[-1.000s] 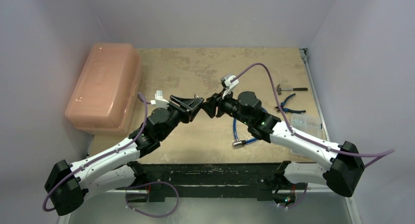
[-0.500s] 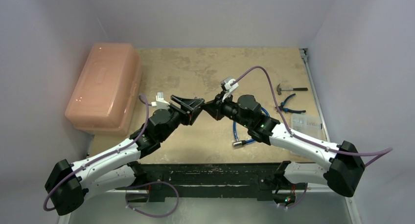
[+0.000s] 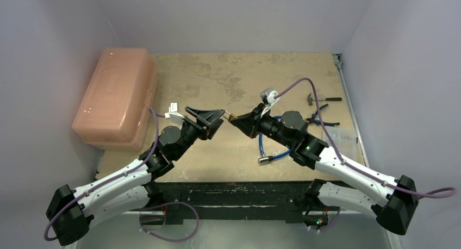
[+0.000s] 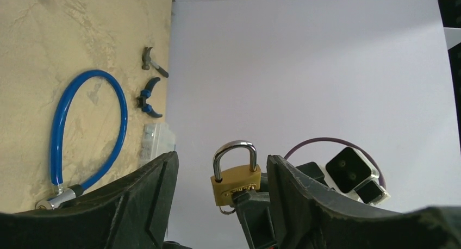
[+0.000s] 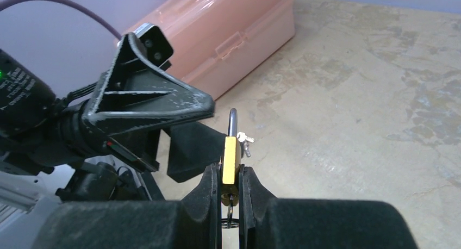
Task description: Unlock with the key
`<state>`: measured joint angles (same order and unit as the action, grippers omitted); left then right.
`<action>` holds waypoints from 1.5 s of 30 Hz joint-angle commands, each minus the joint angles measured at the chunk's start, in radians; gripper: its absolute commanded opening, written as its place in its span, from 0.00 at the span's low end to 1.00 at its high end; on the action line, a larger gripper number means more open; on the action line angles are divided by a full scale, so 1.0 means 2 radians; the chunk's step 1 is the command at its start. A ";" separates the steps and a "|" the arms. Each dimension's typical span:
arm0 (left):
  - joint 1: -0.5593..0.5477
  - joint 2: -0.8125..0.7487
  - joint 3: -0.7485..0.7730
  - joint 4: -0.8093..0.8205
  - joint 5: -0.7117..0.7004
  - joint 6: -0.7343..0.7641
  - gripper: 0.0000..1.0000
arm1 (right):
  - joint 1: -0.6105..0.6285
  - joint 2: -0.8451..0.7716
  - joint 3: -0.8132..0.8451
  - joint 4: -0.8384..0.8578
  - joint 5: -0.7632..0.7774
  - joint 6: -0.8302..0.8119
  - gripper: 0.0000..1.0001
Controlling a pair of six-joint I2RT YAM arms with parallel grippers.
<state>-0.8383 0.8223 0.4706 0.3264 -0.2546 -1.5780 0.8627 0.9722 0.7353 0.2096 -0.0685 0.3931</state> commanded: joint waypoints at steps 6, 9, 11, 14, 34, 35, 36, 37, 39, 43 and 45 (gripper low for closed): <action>-0.002 0.061 0.020 0.098 0.058 0.035 0.54 | 0.000 -0.001 0.003 0.027 -0.035 0.014 0.00; -0.001 0.070 0.025 0.095 0.063 0.037 0.42 | 0.000 -0.001 0.003 0.029 -0.042 0.012 0.00; -0.001 0.072 0.025 0.090 0.064 0.038 0.33 | 0.000 -0.001 0.003 0.027 -0.045 0.009 0.00; -0.001 0.072 0.027 0.075 0.064 0.042 0.22 | 0.000 -0.001 0.004 0.021 -0.051 0.001 0.00; -0.001 0.093 0.098 -0.046 0.124 0.071 0.24 | 0.000 0.015 0.027 -0.077 0.047 -0.133 0.00; -0.001 0.092 0.102 -0.054 0.123 0.074 0.27 | 0.000 0.014 0.027 -0.080 0.050 -0.135 0.00; -0.001 0.091 0.105 -0.061 0.122 0.078 0.30 | 0.000 0.013 0.026 -0.080 0.052 -0.138 0.00; -0.001 0.089 0.109 -0.065 0.120 0.080 0.32 | 0.000 0.012 0.025 -0.081 0.052 -0.139 0.00; -0.001 0.088 0.113 -0.072 0.117 0.085 0.37 | 0.000 0.009 0.023 -0.081 0.052 -0.140 0.00; -0.001 0.087 0.122 -0.083 0.115 0.090 0.44 | 0.000 0.008 0.019 -0.082 0.052 -0.139 0.00; -0.001 0.087 0.127 -0.087 0.116 0.091 0.47 | 0.000 0.009 0.017 -0.081 0.052 -0.138 0.00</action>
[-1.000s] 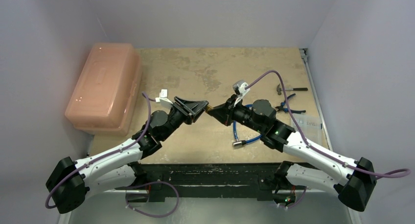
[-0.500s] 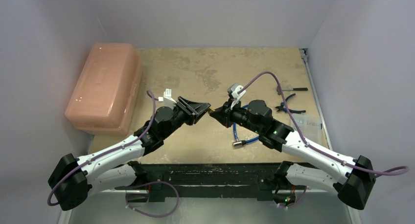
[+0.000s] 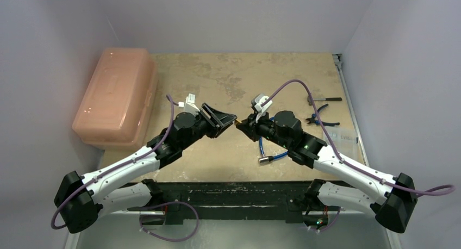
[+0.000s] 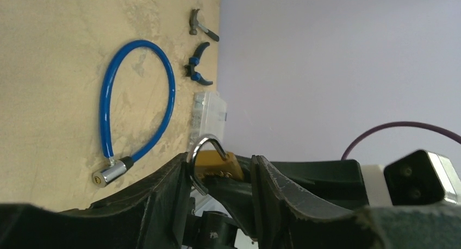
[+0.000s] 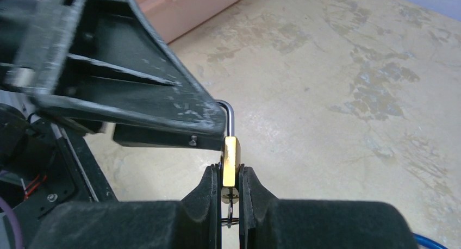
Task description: Unlock with the key
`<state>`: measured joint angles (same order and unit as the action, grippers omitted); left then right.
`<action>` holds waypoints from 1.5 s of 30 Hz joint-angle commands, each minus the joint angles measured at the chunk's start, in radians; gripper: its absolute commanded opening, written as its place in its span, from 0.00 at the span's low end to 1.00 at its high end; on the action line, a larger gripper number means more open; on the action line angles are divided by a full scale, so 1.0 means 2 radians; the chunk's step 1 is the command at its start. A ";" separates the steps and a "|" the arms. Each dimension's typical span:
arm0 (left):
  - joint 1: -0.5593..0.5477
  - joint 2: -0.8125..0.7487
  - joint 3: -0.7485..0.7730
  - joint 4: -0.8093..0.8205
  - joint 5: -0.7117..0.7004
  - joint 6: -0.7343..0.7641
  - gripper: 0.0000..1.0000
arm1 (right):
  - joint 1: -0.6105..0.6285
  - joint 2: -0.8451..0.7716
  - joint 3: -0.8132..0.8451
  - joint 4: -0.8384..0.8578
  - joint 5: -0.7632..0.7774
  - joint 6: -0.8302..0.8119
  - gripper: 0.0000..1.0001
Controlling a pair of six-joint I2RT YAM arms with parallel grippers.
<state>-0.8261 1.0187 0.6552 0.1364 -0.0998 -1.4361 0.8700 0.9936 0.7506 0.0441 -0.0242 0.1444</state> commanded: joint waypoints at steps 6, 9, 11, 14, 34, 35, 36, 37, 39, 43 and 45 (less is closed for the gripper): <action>-0.007 -0.015 0.046 -0.006 0.033 0.028 0.48 | -0.004 0.000 0.006 0.006 0.023 -0.008 0.00; -0.007 -0.015 0.047 -0.008 0.030 0.030 0.47 | -0.003 -0.001 0.004 0.010 0.019 -0.006 0.00; -0.007 -0.012 0.047 -0.009 0.031 0.030 0.44 | -0.003 -0.001 0.004 0.011 0.016 -0.005 0.00; -0.007 -0.009 0.049 -0.007 0.032 0.030 0.41 | -0.003 -0.001 0.003 0.012 0.013 -0.005 0.00; -0.007 0.007 0.061 -0.001 0.032 0.036 0.29 | -0.003 0.003 -0.010 0.019 -0.018 -0.003 0.00; -0.007 0.007 0.061 -0.001 0.031 0.036 0.29 | -0.003 0.003 -0.011 0.020 -0.017 -0.002 0.00; -0.007 0.007 0.062 -0.001 0.031 0.036 0.29 | -0.003 0.003 -0.011 0.020 -0.016 -0.002 0.00; -0.007 0.007 0.062 -0.002 0.031 0.036 0.30 | -0.003 0.004 -0.012 0.021 -0.017 -0.001 0.00; -0.007 0.007 0.063 -0.001 0.033 0.035 0.32 | -0.003 0.005 -0.013 0.023 -0.016 0.002 0.00; -0.007 0.005 0.065 0.017 0.046 0.039 0.53 | -0.003 0.009 -0.016 0.030 -0.013 0.020 0.00; -0.007 0.004 0.070 0.008 0.048 0.045 0.68 | -0.003 0.013 -0.018 0.037 -0.014 0.031 0.00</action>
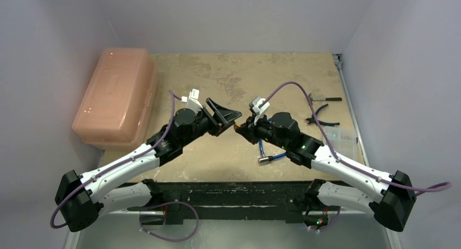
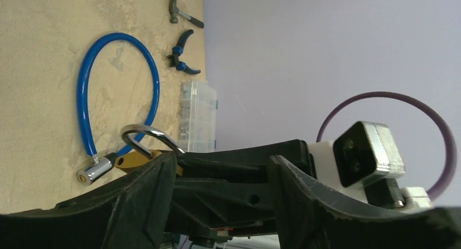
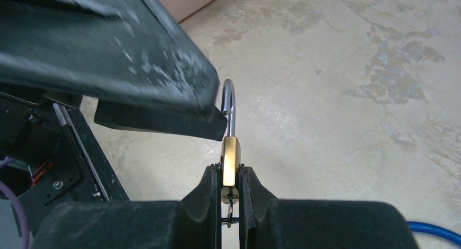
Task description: Unlock with the key
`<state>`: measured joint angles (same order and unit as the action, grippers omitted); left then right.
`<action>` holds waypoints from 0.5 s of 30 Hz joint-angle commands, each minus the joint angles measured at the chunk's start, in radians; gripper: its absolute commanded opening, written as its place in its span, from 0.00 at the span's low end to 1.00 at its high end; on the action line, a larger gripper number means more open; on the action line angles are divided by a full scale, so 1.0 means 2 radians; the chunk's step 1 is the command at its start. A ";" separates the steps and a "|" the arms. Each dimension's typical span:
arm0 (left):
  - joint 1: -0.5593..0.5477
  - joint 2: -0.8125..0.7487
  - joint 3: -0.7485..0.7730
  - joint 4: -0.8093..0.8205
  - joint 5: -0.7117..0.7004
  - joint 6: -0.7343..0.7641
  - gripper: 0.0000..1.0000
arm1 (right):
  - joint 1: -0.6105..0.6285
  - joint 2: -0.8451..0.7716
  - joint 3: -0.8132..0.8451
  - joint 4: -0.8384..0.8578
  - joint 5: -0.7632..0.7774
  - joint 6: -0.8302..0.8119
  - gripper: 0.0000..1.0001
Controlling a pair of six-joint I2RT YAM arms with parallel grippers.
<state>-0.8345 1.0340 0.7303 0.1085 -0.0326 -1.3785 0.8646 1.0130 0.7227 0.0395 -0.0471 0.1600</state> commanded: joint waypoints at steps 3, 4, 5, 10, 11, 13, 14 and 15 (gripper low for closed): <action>-0.002 -0.007 0.040 0.005 0.014 0.030 0.80 | 0.000 0.010 -0.003 0.053 -0.019 0.047 0.00; -0.002 -0.010 0.041 0.003 0.022 0.035 0.82 | 0.000 0.012 -0.001 0.055 -0.020 0.053 0.00; -0.003 -0.014 0.041 -0.001 0.027 0.039 0.84 | 0.000 0.014 0.001 0.056 -0.019 0.058 0.00; 0.002 -0.054 0.072 -0.092 -0.001 0.111 0.85 | 0.000 0.028 0.007 0.067 -0.026 0.082 0.00; 0.003 -0.066 0.084 -0.119 -0.019 0.136 0.85 | 0.000 0.031 0.007 0.070 -0.029 0.088 0.00; 0.003 -0.096 0.102 -0.176 -0.061 0.187 0.85 | -0.001 0.037 0.005 0.078 -0.031 0.104 0.00; 0.003 -0.111 0.109 -0.200 -0.086 0.209 0.84 | 0.000 0.043 0.004 0.082 -0.030 0.112 0.00; 0.003 -0.126 0.114 -0.225 -0.109 0.229 0.84 | 0.000 0.047 0.004 0.087 -0.028 0.121 0.00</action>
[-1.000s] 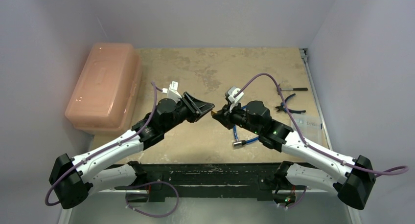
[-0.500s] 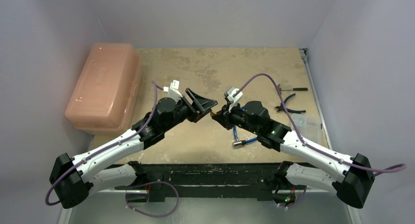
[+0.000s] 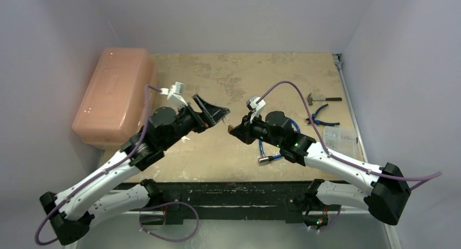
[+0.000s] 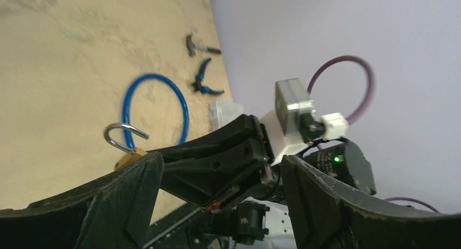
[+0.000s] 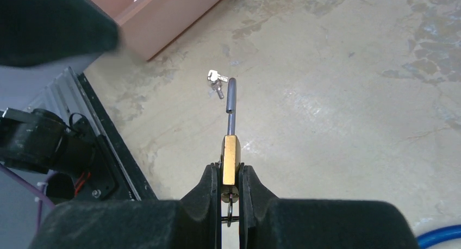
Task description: Unlock with the key
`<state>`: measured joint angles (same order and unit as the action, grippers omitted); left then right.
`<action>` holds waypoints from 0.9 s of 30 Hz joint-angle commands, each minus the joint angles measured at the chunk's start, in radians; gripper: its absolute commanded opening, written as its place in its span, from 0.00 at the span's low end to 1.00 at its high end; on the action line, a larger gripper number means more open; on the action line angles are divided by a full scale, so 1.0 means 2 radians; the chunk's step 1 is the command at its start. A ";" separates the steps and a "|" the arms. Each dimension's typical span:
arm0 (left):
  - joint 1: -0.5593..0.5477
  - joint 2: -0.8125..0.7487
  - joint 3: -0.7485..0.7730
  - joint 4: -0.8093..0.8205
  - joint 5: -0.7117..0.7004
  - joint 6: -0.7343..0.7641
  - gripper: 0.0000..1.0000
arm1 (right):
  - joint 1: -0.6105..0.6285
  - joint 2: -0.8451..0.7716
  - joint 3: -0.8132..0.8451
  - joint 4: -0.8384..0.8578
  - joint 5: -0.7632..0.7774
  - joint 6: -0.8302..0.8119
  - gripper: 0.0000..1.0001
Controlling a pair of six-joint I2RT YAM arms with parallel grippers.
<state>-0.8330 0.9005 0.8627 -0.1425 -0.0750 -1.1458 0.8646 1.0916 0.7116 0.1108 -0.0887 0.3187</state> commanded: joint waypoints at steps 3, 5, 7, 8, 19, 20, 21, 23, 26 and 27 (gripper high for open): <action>0.002 -0.100 0.059 -0.171 -0.154 0.164 0.84 | -0.001 0.021 0.004 0.070 -0.006 0.068 0.00; 0.002 -0.122 0.068 -0.212 -0.208 0.200 0.87 | -0.001 0.033 0.001 0.085 -0.006 0.090 0.00; 0.002 -0.140 0.067 -0.243 -0.244 0.227 0.90 | -0.001 0.046 -0.002 0.107 -0.010 0.109 0.00; 0.002 -0.148 0.062 -0.253 -0.258 0.238 0.92 | -0.002 0.053 -0.002 0.117 -0.012 0.119 0.00; 0.002 -0.168 -0.007 -0.270 -0.305 0.291 0.99 | -0.017 0.185 0.004 0.248 -0.054 0.230 0.00; 0.002 -0.167 -0.004 -0.273 -0.307 0.294 0.99 | -0.023 0.201 0.005 0.261 -0.062 0.241 0.00; 0.002 -0.169 -0.002 -0.272 -0.311 0.297 0.99 | -0.028 0.214 0.008 0.277 -0.070 0.252 0.00; 0.002 -0.185 -0.009 -0.264 -0.330 0.303 0.99 | -0.036 0.245 0.011 0.310 -0.083 0.272 0.00; 0.002 -0.205 -0.024 -0.250 -0.332 0.312 0.98 | -0.043 0.296 0.035 0.339 -0.101 0.291 0.00; 0.002 -0.209 -0.026 -0.248 -0.325 0.316 0.98 | -0.044 0.313 0.045 0.342 -0.106 0.296 0.00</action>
<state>-0.8314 0.5293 0.8295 -0.6861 -0.6922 -0.5697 0.7921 1.6329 0.7082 0.6167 -0.2287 0.8173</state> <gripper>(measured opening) 0.985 0.130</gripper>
